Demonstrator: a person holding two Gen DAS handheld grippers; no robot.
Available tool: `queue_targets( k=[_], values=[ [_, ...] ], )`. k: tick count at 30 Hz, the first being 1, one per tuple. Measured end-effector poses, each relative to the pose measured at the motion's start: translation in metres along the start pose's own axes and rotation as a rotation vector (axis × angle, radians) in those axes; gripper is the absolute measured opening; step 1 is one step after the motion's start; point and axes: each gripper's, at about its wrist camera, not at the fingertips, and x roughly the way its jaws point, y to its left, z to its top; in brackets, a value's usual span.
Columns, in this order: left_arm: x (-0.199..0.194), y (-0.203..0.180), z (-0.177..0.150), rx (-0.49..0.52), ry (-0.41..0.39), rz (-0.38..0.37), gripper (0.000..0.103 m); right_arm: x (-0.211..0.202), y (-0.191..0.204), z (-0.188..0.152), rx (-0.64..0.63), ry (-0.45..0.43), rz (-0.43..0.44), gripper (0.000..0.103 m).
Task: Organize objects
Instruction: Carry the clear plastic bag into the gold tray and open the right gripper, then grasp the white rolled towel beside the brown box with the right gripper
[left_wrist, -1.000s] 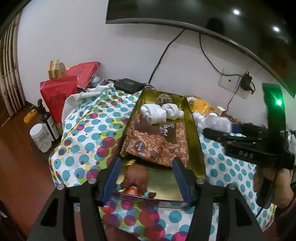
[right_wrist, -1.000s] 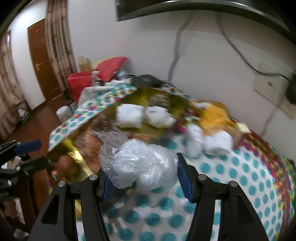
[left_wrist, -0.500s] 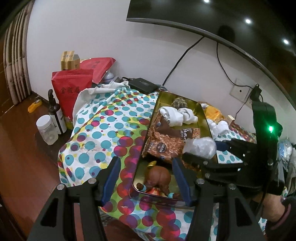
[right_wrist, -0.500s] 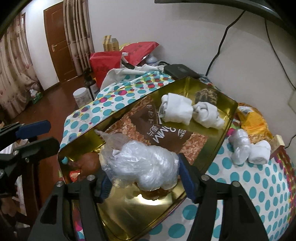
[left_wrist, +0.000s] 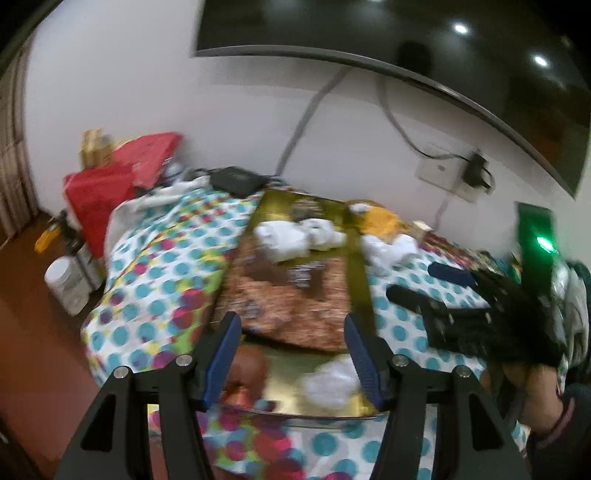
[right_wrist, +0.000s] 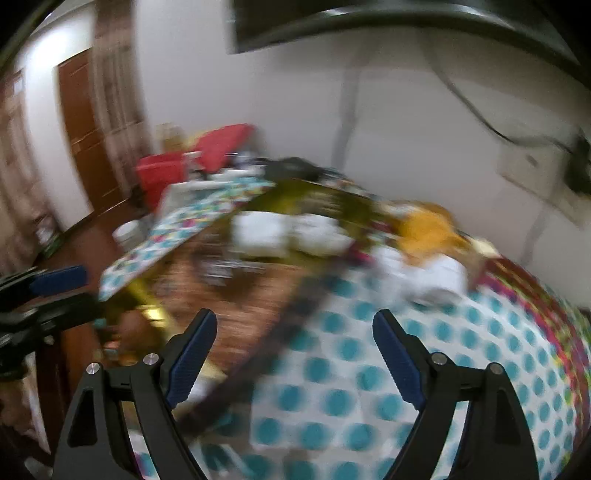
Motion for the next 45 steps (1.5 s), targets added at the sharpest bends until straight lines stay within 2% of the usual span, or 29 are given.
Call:
queue_targets(
  k=[4, 6, 12, 17, 21, 22, 25, 28, 34, 38, 41, 45],
  values=[
    [0.007, -0.041, -0.001, 0.081, 0.011, -0.058, 0.06, 0.011, -0.058, -0.004, 0.082, 0.056, -0.119, 0.085],
    [0.012, -0.063, -0.004, 0.135, 0.02, -0.086, 0.06, 0.021, -0.082, -0.004, 0.109, 0.088, -0.149, 0.085],
    [0.03, -0.113, -0.015, 0.233, 0.053, -0.152, 0.06, 0.051, -0.121, 0.011, 0.197, 0.13, -0.146, 0.084],
    [0.052, -0.129, -0.027, 0.245, 0.099, -0.17, 0.06, 0.076, -0.128, 0.024, 0.199, 0.141, -0.121, 0.082],
    [0.065, -0.133, -0.033, 0.247, 0.126, -0.15, 0.06, 0.092, -0.122, 0.028, 0.165, 0.156, -0.113, 0.081],
    [0.068, -0.134, -0.034, 0.246, 0.13, -0.147, 0.06, 0.097, -0.12, 0.029, 0.151, 0.164, -0.116, 0.079],
    [0.076, -0.133, -0.035, 0.237, 0.151, -0.144, 0.06, 0.112, -0.116, 0.029, 0.115, 0.19, -0.106, 0.061],
    [0.083, -0.132, -0.034, 0.218, 0.156, -0.131, 0.06, 0.116, -0.107, 0.029, 0.053, 0.189, -0.129, 0.06],
    [0.096, -0.134, -0.018, 0.16, 0.083, -0.106, 0.06, 0.091, -0.109, 0.01, 0.013, 0.157, -0.149, 0.059],
    [0.126, -0.135, -0.003, 0.084, 0.111, -0.06, 0.065, 0.062, -0.134, -0.017, 0.044, 0.177, -0.165, 0.059],
    [0.148, -0.142, 0.008, 0.069, 0.127, -0.03, 0.066, 0.041, -0.152, -0.035, 0.056, 0.181, -0.173, 0.059],
    [0.181, -0.151, 0.028, 0.089, 0.126, 0.059, 0.068, 0.016, -0.164, -0.056, 0.071, 0.184, -0.158, 0.059]
  ],
)
